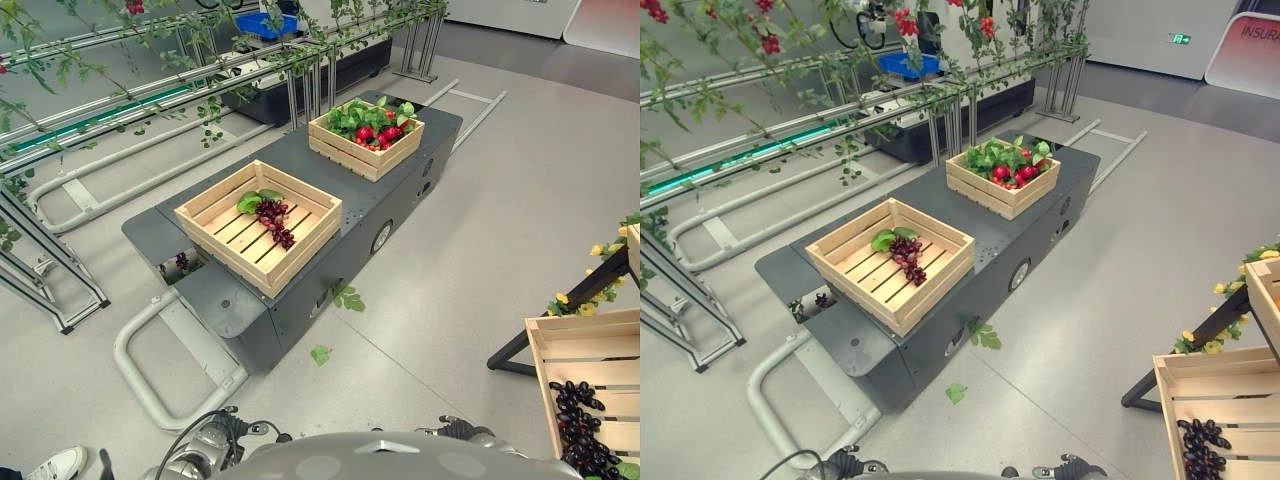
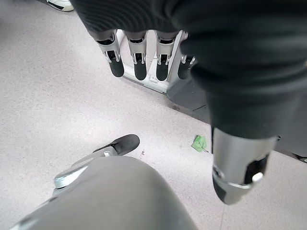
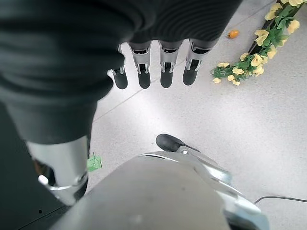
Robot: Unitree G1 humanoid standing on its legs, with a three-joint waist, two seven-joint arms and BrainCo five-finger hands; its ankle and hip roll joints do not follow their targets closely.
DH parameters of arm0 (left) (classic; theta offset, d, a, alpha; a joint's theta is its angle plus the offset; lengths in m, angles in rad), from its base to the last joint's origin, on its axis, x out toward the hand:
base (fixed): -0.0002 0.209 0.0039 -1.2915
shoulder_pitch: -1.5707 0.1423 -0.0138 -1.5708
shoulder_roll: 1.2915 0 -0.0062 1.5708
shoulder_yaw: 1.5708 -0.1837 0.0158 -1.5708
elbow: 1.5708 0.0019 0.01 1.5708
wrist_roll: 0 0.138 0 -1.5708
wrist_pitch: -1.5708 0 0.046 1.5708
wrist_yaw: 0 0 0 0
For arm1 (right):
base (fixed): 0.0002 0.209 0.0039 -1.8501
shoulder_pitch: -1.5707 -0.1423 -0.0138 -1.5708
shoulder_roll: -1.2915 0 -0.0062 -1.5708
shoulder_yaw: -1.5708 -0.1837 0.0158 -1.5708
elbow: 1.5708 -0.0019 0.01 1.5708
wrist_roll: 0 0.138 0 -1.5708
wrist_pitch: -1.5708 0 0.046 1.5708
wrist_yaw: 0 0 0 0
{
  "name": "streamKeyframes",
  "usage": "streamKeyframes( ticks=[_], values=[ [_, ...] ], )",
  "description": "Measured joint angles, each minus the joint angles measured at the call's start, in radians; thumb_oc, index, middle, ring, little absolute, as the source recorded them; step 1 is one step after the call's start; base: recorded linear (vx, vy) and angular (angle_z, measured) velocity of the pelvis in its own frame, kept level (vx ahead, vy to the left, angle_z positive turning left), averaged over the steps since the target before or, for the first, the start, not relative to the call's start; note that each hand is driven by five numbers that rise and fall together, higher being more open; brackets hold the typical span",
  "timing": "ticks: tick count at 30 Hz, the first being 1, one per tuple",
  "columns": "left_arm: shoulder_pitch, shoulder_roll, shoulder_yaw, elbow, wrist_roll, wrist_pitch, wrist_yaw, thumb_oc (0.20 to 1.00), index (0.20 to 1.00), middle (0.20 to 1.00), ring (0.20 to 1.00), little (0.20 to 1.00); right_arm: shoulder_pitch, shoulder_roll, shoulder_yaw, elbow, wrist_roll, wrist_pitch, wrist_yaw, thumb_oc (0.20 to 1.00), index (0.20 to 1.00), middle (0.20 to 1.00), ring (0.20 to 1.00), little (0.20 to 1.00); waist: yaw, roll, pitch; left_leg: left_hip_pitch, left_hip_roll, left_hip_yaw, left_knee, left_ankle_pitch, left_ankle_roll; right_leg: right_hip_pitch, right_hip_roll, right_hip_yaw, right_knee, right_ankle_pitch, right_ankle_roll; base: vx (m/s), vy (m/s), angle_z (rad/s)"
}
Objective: Pick up the fruits from the basket on one side to the basket on the other side
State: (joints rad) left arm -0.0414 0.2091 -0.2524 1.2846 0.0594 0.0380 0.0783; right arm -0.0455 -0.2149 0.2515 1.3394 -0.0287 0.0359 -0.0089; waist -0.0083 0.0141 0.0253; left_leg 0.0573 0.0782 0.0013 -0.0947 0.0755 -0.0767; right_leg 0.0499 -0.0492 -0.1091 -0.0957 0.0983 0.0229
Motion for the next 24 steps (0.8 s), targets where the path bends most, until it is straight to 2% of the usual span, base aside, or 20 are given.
streamKeyframes(
  ticks=[9, 14, 20, 24],
  values=[
    [0.000, -0.005, 0.001, 0.001, -0.005, -0.001, 0.003, 1.000, 1.000, 1.000, 1.000, 1.000, -0.002, 0.001, 0.000, -0.001, 0.000, 0.000, -0.003, 1.000, 1.000, 1.000, 1.000, 1.000, 0.005, -0.008, 0.000, -0.019, -0.008, -0.002, 0.001, 0.001, 0.000, -0.020, -0.008, -0.008, 0.001, -0.003, 0.003, -0.03, 0.077, 0.02],
    [-0.001, -0.003, 0.042, 0.017, -0.016, -0.002, 0.011, 1.000, 1.000, 1.000, 1.000, 1.000, -0.012, 0.005, -0.004, -0.002, 0.002, -0.002, -0.020, 1.000, 1.000, 1.000, 1.000, 1.000, 0.010, -0.023, 0.014, -0.019, -0.021, -0.001, 0.001, -0.001, 0.003, -0.028, -0.020, -0.011, 0.007, -0.008, 0.012, -0.06, 0.159, 0.01],
    [-0.011, 0.000, 0.052, 0.021, -0.029, -0.004, 0.024, 1.000, 1.000, 1.000, 1.000, 1.000, -0.020, 0.003, -0.038, -0.003, 0.033, -0.008, -0.029, 1.000, 1.000, 1.000, 1.000, 1.000, 0.019, -0.039, 0.055, -0.035, -0.054, -0.004, 0.003, 0.000, 0.032, -0.074, -0.056, -0.006, 0.080, -0.034, 0.046, -0.07, 0.114, 0.02],
    [-0.029, 0.026, 0.070, 0.021, -0.034, -0.004, 0.029, 1.000, 1.000, 1.000, 1.000, 1.000, -0.035, 0.009, -0.058, -0.007, 0.071, -0.010, -0.042, 1.000, 1.000, 1.000, 1.000, 1.000, 0.009, -0.074, 0.109, -0.032, -0.092, -0.006, 0.007, 0.001, 0.063, -0.116, -0.092, 0.010, 0.182, -0.082, 0.075, -0.02, 0.105, 0.05]
  ],
)
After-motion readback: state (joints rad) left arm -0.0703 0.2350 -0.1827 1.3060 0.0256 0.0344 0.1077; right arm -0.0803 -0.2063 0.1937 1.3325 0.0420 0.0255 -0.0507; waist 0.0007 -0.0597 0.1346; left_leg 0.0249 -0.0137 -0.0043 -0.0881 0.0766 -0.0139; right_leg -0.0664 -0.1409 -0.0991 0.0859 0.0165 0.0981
